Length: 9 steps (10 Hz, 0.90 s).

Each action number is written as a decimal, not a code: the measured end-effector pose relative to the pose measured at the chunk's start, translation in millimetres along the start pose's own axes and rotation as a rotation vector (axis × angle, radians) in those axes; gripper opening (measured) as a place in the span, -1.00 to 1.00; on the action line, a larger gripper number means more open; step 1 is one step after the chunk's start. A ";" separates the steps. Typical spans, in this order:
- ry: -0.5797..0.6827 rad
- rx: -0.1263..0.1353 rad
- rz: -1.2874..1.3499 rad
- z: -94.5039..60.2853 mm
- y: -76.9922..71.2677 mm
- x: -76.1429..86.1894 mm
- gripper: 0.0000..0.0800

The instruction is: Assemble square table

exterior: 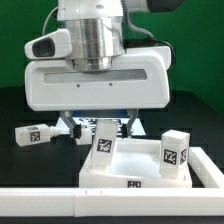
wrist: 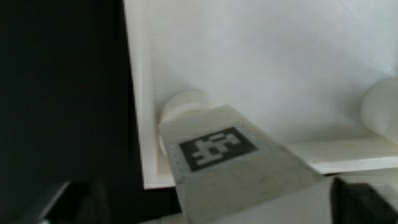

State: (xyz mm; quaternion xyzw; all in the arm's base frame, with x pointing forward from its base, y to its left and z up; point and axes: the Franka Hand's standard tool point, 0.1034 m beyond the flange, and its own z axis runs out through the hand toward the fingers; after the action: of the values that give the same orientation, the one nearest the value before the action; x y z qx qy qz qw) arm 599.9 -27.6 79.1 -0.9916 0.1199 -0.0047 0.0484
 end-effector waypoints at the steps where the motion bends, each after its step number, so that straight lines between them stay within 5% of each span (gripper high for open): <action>1: 0.000 -0.001 -0.003 0.2 0.1 -0.1 0.29; 3: -0.001 0.001 0.144 0.9 -0.6 -0.4 -0.28; 7: 0.031 0.012 0.587 2.3 -4.3 2.1 -0.28; 9: 0.051 0.075 0.978 3.5 -8.6 5.6 -0.28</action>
Offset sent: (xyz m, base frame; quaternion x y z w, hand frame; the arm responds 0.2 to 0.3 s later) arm 0.0000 0.0000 0.0000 0.0000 0.0000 0.1938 0.9810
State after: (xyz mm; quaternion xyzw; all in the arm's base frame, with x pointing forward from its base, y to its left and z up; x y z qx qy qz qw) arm 607.4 -20.3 76.4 -0.8163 0.5723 -0.0099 0.0778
